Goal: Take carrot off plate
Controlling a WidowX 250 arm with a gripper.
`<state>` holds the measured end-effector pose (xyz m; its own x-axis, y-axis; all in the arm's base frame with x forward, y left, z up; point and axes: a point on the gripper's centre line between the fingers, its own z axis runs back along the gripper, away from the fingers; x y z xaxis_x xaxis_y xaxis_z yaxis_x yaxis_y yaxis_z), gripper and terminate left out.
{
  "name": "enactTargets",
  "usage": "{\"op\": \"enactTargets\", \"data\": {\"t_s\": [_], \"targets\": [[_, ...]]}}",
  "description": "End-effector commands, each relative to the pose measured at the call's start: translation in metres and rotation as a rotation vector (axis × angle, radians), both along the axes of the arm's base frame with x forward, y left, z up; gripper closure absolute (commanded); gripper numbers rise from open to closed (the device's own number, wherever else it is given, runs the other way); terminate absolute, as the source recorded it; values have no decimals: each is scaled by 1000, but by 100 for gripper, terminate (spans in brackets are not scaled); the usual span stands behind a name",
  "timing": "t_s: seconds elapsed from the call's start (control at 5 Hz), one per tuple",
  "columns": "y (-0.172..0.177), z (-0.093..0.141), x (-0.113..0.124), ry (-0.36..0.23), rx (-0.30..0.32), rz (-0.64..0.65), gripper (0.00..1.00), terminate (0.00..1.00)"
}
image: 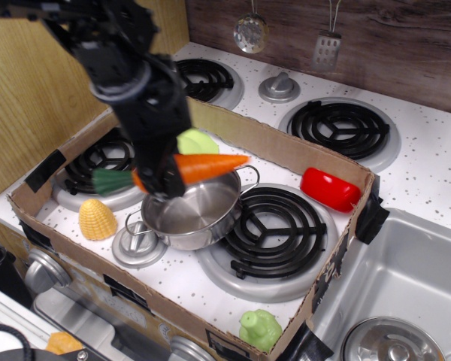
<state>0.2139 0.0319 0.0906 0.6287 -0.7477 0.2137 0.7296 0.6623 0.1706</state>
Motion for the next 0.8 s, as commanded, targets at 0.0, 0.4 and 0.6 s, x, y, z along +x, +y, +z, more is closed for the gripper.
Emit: {"op": "enactTargets", "data": {"t_s": [0.0, 0.4, 0.6], "targets": [[-63, 5, -9, -95, -25, -63, 100, 0], [-95, -39, -11, -114, -156, -17, 100, 0], [-90, -59, 4, -118, -192, -71, 100, 0]]}}
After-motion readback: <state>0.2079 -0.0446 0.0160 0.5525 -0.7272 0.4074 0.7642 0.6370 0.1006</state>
